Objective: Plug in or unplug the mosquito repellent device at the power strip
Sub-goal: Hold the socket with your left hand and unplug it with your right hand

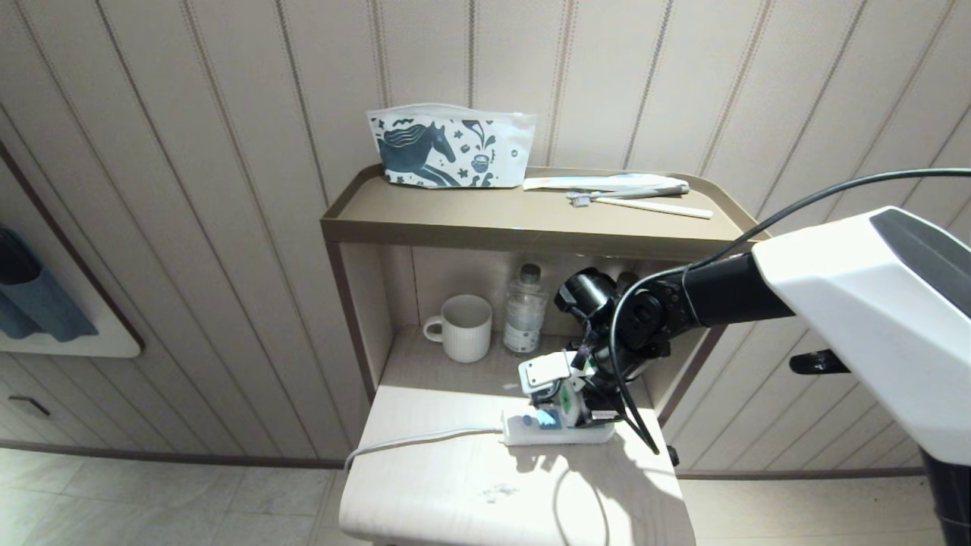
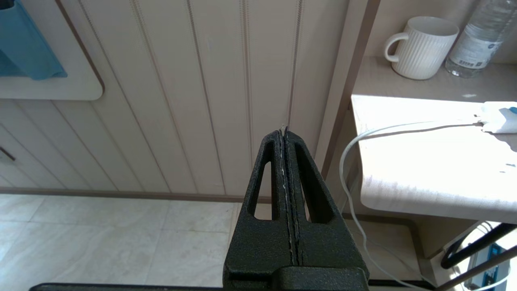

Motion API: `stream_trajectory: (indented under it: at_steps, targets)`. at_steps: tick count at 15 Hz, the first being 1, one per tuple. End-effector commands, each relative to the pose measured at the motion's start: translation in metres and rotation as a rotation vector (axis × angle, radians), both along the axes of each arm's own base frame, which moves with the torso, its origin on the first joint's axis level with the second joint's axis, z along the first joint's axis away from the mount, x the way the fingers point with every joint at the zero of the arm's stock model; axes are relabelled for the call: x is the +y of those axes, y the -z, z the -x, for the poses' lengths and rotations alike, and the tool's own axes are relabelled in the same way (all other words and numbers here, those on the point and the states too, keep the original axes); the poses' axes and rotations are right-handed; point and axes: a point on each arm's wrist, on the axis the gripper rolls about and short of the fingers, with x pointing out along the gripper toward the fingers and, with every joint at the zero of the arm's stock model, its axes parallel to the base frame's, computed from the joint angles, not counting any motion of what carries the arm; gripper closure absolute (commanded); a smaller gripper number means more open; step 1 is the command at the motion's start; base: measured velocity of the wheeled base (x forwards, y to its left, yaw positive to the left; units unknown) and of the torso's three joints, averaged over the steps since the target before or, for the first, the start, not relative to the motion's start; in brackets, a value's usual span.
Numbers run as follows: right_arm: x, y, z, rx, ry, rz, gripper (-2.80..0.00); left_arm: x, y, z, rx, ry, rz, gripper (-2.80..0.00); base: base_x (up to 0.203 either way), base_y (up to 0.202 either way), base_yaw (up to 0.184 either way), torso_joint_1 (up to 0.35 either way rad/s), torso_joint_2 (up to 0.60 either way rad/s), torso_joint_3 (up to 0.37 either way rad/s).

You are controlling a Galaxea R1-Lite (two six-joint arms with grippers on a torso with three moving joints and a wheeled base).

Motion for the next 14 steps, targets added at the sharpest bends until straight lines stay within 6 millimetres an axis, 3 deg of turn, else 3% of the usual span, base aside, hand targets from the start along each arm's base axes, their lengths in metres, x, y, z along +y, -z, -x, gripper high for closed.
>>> stream_trajectory:
  at_steps: [1,10,14]
  targets:
    - [0.000,0.001,0.000,0.003,-0.005,0.005,0.00,0.000,0.000,0.000,0.002,0.000,0.000,0.00,0.000,0.000,0.000,0.000,0.00,0.000]
    - [-0.003,0.000,0.013,0.035,-0.016,0.003,0.00,0.000,0.000,0.000,0.001,0.000,0.000,0.00,0.000,0.000,0.000,0.000,0.00,0.000]
    - [0.000,-0.011,0.043,0.051,-0.046,-0.004,0.00,0.000,0.000,0.000,-0.001,-0.001,-0.002,0.00,0.000,0.000,0.000,0.000,0.00,0.000]
